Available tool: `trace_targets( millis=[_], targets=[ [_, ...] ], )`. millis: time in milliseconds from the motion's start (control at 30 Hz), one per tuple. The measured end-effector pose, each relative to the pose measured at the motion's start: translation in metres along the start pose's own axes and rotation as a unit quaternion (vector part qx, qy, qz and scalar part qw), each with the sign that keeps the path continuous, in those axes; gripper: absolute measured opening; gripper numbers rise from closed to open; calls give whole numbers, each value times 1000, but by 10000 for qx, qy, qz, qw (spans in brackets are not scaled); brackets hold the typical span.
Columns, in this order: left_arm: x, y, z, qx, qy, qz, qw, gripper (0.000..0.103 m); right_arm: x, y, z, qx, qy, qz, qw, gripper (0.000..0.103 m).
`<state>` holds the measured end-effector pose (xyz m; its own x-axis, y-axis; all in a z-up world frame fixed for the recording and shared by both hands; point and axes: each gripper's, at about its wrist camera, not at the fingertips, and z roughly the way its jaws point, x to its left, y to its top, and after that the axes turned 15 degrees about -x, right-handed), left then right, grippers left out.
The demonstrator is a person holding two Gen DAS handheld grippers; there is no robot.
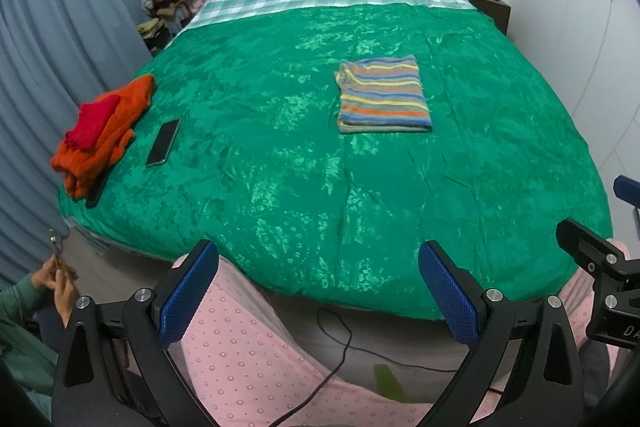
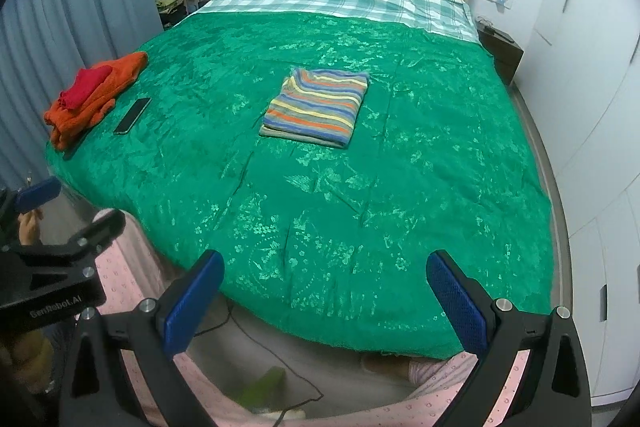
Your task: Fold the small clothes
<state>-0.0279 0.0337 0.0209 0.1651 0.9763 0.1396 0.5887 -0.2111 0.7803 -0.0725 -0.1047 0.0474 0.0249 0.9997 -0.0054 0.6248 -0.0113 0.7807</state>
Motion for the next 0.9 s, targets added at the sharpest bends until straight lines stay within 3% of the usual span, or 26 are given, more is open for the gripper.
trace_targets(
  millis=[533,900],
  targets=[
    [2,5,2,-32,-251,-97,9996,103,-4,7,-1,-133,98,76,9998,102],
    [8,24,8,-310,5,-106,9995,103,-2,30,5,-423,-11,77,9991,102]
  ],
)
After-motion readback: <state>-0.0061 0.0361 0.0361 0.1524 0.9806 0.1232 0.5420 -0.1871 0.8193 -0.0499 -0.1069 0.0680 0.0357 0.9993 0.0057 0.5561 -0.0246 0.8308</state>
